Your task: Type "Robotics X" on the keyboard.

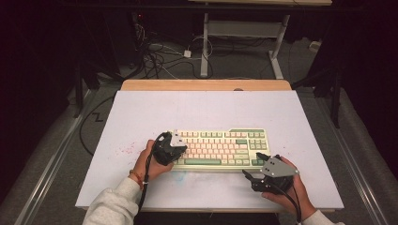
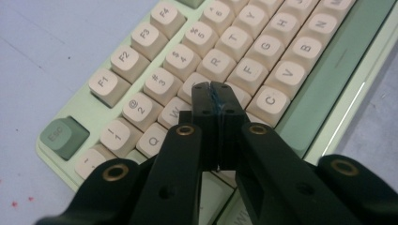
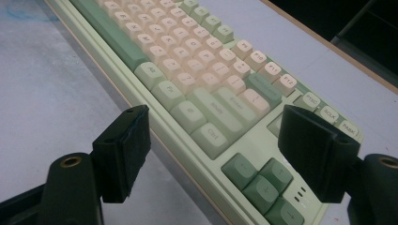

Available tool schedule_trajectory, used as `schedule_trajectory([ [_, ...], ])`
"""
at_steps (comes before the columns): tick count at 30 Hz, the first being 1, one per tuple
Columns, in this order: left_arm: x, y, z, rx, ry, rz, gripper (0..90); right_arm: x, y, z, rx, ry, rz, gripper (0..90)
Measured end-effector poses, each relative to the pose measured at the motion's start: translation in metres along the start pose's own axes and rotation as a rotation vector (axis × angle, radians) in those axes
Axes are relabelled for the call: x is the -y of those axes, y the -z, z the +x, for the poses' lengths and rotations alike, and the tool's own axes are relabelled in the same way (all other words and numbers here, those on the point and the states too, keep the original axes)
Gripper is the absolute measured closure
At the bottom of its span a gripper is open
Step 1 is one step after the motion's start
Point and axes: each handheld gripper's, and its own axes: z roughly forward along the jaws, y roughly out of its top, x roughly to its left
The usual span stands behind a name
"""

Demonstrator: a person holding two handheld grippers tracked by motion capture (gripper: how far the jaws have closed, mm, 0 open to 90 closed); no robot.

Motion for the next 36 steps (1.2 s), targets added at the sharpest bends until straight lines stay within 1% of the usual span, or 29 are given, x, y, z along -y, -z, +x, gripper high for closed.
schedule_trajectory([
  [2,-0.001,0.003,0.000,-0.007,-0.006,-0.010,86.6,0.000,0.001,0.000,0.003,0.001,0.000,25.6],
  [4,-0.001,0.005,0.000,-0.002,0.000,-0.022,86.5,0.000,0.001,-0.001,0.003,-0.001,-0.003,25.6],
  [6,-0.001,0.008,0.001,-0.015,-0.008,-0.027,85.1,0.000,0.002,-0.001,0.005,-0.005,-0.002,25.6],
  [10,-0.001,0.013,0.001,-0.024,-0.016,-0.044,82.8,0.001,0.002,-0.001,0.006,-0.003,-0.001,25.6],
  [12,-0.001,0.015,0.000,-0.034,-0.025,-0.050,80.1,0.001,0.003,-0.001,0.006,-0.005,-0.002,25.6],
  [14,0.000,0.017,0.000,-0.032,-0.025,-0.064,79.3,0.001,0.003,-0.002,0.006,-0.006,-0.003,25.6],
  [15,0.000,0.018,0.000,-0.038,-0.030,-0.066,78.7,0.001,0.003,-0.002,0.005,-0.007,-0.003,25.6],
  [18,0.001,0.022,0.000,-0.041,-0.032,-0.084,75.2,0.001,0.004,-0.002,0.005,-0.008,-0.002,25.6],
  [19,0.001,0.023,-0.001,-0.054,-0.037,-0.084,72.3,0.001,0.004,-0.002,0.004,-0.007,-0.002,25.6],
  [21,0.001,0.024,-0.001,-0.058,-0.035,-0.095,68.8,0.002,0.004,-0.002,0.005,-0.008,-0.002,25.6],
  [23,0.002,0.026,-0.001,-0.077,-0.037,-0.104,62.4,0.002,0.004,-0.002,0.005,-0.007,-0.002,25.6],
  [25,0.002,0.028,-0.002,-0.081,-0.041,-0.120,57.0,0.002,0.005,-0.002,0.006,-0.008,-0.003,25.6],
  [27,0.002,0.031,-0.004,-0.102,-0.038,-0.137,50.1,0.002,0.005,-0.002,0.006,-0.008,-0.003,25.6],
  [28,0.002,0.032,-0.004,-0.111,-0.046,-0.146,47.4,0.002,0.005,-0.002,0.006,-0.009,-0.003,25.6],
  [29,0.002,0.033,-0.005,-0.126,-0.046,-0.151,44.0,0.002,0.005,-0.002,0.006,-0.008,-0.003,25.6],
  [30,0.003,0.034,-0.007,-0.131,-0.035,-0.156,40.5,0.002,0.005,-0.002,0.007,-0.007,-0.003,25.6],
  [31,0.003,0.035,-0.007,-0.128,-0.036,-0.167,38.8,0.002,0.006,-0.002,0.008,-0.009,-0.002,25.6],
  [32,0.003,0.037,-0.008,-0.130,-0.038,-0.175,36.1,0.002,0.006,-0.003,0.008,-0.011,-0.003,25.6],
  [33,0.003,0.038,-0.009,-0.149,-0.045,-0.179,33.0,0.002,0.006,-0.003,0.009,-0.012,-0.003,25.6],
  [34,0.004,0.040,-0.010,-0.152,-0.049,-0.188,29.8,0.002,0.006,-0.003,0.008,-0.011,-0.002,25.6],
  [35,0.004,0.041,-0.011,-0.143,-0.051,-0.199,27.5,0.002,0.006,-0.003,0.009,-0.010,-0.001,25.6],
  [36,0.005,0.042,-0.012,-0.148,-0.055,-0.206,26.0,0.002,0.006,-0.003,0.008,-0.012,-0.001,25.6],
])
